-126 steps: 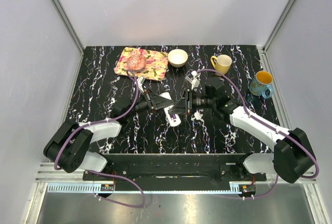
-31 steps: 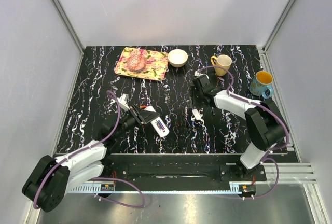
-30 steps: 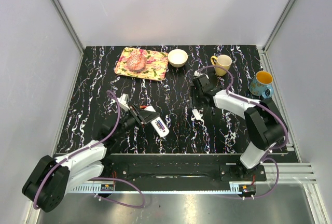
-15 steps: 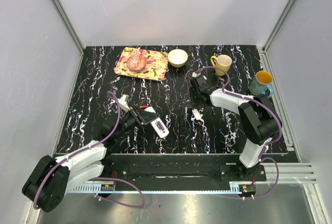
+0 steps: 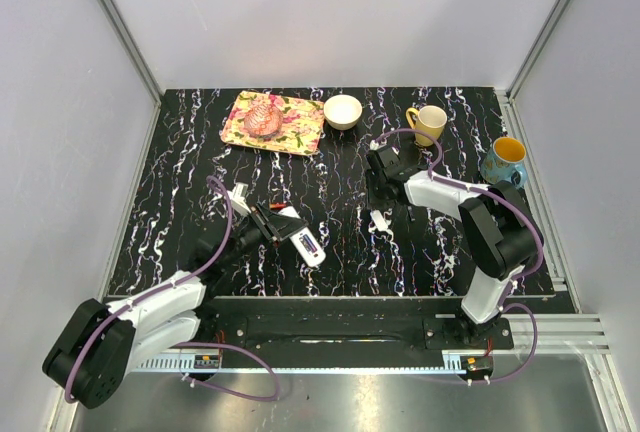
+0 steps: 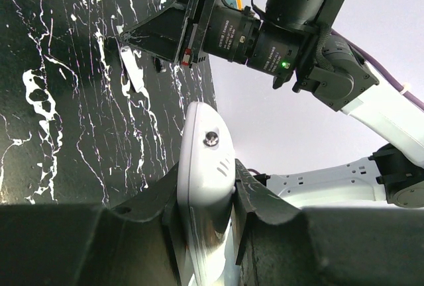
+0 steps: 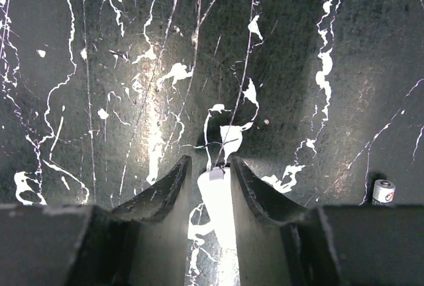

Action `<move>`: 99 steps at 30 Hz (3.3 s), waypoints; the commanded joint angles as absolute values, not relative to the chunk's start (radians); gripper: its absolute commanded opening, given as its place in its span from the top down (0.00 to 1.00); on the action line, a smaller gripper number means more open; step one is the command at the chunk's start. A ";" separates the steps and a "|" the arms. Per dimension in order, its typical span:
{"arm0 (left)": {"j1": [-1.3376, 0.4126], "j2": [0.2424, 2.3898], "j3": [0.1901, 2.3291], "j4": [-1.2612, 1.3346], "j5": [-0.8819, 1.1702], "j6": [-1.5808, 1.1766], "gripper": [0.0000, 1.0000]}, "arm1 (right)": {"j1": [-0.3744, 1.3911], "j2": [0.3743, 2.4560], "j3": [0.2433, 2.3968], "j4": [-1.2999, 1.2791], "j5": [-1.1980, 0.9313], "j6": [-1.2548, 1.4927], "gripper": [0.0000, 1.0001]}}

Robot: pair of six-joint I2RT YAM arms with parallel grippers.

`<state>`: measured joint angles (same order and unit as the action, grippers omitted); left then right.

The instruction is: Load the batteries into the remote control

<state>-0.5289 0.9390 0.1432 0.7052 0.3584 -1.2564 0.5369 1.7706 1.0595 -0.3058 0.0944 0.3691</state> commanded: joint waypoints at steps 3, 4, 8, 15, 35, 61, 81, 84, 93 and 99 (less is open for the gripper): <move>-0.525 0.959 0.161 0.781 0.368 -1.256 1.00 | 0.549 1.775 1.054 -0.305 0.104 0.351 0.66; -0.525 0.960 0.161 0.779 0.370 -1.255 1.00 | 0.549 1.775 1.051 -0.304 0.103 0.353 0.66; -0.525 0.960 0.161 0.778 0.368 -1.255 1.00 | 0.549 1.787 1.048 -0.305 0.101 0.353 0.69; -0.525 0.969 0.170 0.778 0.373 -1.252 1.00 | 0.551 1.793 1.042 -0.305 0.095 0.351 0.70; -0.525 0.953 0.158 0.779 0.370 -1.258 1.00 | 0.551 1.704 1.065 -0.313 0.041 0.411 0.93; -0.525 0.943 0.141 0.782 0.367 -1.261 1.00 | 0.604 1.756 1.066 -0.362 0.124 0.436 0.64; -0.525 0.957 0.155 0.784 0.379 -1.261 1.00 | 0.604 1.758 1.074 -0.384 0.224 0.436 0.60; -0.525 0.950 0.156 0.772 0.374 -1.256 1.00 | 0.604 1.714 1.071 -0.382 0.235 0.431 0.57; -0.525 0.960 0.166 0.775 0.383 -1.253 1.00 | 0.601 1.689 1.046 -0.416 0.285 0.414 0.50; -0.525 0.962 0.163 0.776 0.382 -1.252 1.00 | 0.603 1.680 0.999 -0.384 0.287 0.428 0.49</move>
<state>-0.5289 0.9638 0.1429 0.7116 0.3698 -1.2564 0.5976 1.7172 1.0161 -0.3988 0.2470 0.4229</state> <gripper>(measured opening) 0.300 0.506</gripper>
